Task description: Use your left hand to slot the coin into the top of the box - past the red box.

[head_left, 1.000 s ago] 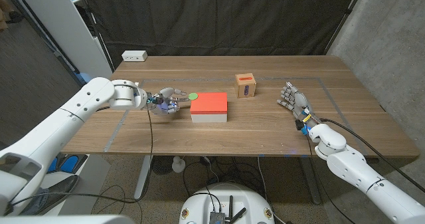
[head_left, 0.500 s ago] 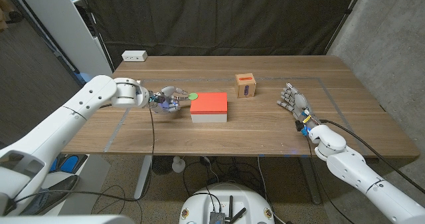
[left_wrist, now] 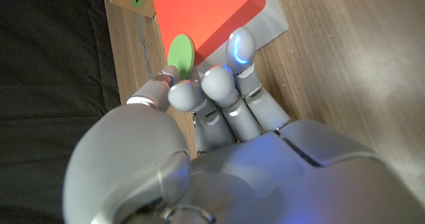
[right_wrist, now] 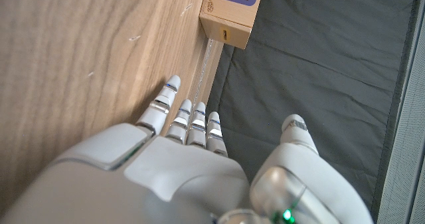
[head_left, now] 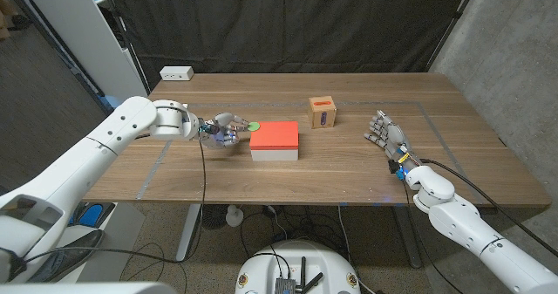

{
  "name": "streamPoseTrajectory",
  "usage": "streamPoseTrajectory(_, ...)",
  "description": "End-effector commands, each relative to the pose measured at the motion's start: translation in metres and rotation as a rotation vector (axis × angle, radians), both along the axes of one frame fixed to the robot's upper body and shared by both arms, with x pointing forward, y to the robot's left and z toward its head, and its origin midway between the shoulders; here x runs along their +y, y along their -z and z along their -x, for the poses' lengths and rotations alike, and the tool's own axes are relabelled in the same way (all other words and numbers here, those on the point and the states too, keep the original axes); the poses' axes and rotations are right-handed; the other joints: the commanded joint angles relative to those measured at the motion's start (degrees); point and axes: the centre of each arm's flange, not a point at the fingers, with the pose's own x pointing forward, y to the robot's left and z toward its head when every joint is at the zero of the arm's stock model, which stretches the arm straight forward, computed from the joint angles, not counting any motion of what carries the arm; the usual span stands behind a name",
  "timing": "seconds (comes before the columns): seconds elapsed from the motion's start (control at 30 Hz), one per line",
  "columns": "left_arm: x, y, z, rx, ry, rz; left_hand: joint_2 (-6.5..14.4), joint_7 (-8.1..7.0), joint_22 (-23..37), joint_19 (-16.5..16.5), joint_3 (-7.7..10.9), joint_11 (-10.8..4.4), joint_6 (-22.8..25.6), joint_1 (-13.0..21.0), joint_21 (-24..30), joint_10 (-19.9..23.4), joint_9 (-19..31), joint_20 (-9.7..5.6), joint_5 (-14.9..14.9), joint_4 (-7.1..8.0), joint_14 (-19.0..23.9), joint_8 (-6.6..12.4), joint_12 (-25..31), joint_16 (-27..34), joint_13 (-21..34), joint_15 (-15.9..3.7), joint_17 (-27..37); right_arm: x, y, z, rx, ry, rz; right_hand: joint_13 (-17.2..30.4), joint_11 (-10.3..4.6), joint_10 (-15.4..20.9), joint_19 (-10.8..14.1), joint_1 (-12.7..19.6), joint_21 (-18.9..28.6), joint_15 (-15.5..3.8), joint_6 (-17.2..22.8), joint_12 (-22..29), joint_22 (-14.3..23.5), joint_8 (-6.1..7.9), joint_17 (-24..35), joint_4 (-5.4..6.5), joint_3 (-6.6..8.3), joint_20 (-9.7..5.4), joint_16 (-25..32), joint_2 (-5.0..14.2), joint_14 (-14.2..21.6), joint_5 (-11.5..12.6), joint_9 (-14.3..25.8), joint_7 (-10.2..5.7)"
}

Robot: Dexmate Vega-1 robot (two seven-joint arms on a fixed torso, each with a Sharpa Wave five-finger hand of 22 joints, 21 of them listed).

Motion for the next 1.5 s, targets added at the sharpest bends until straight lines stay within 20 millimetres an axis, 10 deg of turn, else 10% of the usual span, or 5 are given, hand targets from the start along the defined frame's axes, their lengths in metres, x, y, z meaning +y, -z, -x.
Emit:
streamPoseTrajectory(0.03, -0.003, -0.001, 0.004, -0.012, -0.033, 0.028, 1.74, 0.06, 0.49, -0.47, 1.22, -0.05, 2.27, 1.05, 0.81, -0.56, 1.05, -0.71, 0.57, -0.12, -0.43, 0.88, 0.15, 0.04, 0.38, 0.03, 0.35, -0.006, 0.008, 0.002, 0.006, 0.006, -0.016, 0.32, 0.08, 0.42, 0.48, 0.45, 0.22, -0.10, 0.51, 0.43, 0.27, 0.22, 0.13, -0.07, 0.36, 0.01, 0.20, 0.03, 0.47, 0.27, 0.13, 0.03)
streamPoseTrajectory(1.5, 0.004, -0.006, 0.010, -0.119, -0.008, 0.084, 2.68, -0.41, -1.31, -3.24, 2.99, -0.04, 6.93, 2.95, 5.30, -0.63, 3.31, -0.65, 0.84, -0.18, -0.22, 0.66, 0.22, 0.03, 1.40, 0.05, 1.28, 0.002, -0.001, 0.033, -0.073, 0.044, -0.002, 0.32, 0.08, 0.42, 0.48, 0.45, 0.22, -0.10, 0.51, 0.43, 0.27, 0.22, 0.13, -0.07, 0.36, 0.01, 0.20, 0.03, 0.47, 0.27, 0.13, 0.03)
